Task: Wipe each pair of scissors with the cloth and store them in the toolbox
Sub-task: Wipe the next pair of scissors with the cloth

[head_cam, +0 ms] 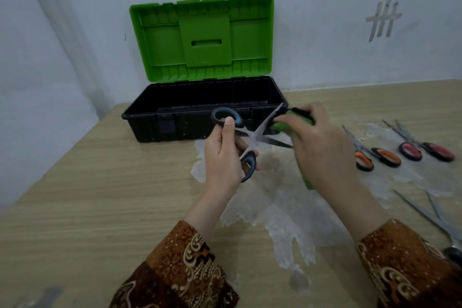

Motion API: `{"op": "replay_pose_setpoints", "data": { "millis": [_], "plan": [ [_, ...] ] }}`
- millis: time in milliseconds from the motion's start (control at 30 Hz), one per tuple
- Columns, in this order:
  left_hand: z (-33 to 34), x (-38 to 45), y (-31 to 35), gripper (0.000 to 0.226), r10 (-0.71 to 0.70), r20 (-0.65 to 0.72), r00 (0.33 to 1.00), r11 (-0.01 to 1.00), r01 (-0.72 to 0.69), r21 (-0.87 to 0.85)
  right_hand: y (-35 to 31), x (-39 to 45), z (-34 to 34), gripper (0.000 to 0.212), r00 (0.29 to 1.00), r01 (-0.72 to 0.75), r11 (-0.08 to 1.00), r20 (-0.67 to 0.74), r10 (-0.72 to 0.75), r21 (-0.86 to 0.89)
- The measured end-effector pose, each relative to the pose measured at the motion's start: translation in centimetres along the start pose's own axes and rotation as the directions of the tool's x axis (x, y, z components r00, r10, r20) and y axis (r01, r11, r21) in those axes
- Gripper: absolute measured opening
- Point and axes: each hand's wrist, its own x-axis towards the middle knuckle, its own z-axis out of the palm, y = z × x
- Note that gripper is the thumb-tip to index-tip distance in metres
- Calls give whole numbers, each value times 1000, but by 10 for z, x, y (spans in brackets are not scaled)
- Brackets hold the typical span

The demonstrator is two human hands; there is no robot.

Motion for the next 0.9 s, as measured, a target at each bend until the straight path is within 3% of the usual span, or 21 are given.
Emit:
{"op": "replay_pose_setpoints", "data": {
  "millis": [67,167,300,533,667,767,900],
  "plan": [
    [0,0,2,33,26,9,1000,1000,-26,-10,10,2,-5,22,994,-76,997,-83,78,31],
    [3,-2,1,32,91,48,995,995,-93,29,8,1,-11,24,984,44,990,-175,-21,131],
    [3,-5,2,29,97,76,992,995,-98,13,-18,-4,-2,25,971,238,961,-53,-232,140],
    [4,-5,-4,33,70,138,988,996,-78,50,18,4,-1,26,980,-172,983,-87,177,59],
    [3,-3,-4,31,22,182,983,999,-29,36,25,5,-8,26,952,-276,960,-126,279,42],
    [1,1,-5,33,42,146,988,997,-50,54,11,6,-11,27,980,-110,987,-152,128,121],
    [-3,4,-5,34,37,55,998,998,-40,40,-15,-4,4,26,986,166,975,10,-169,148]
  ]
}}
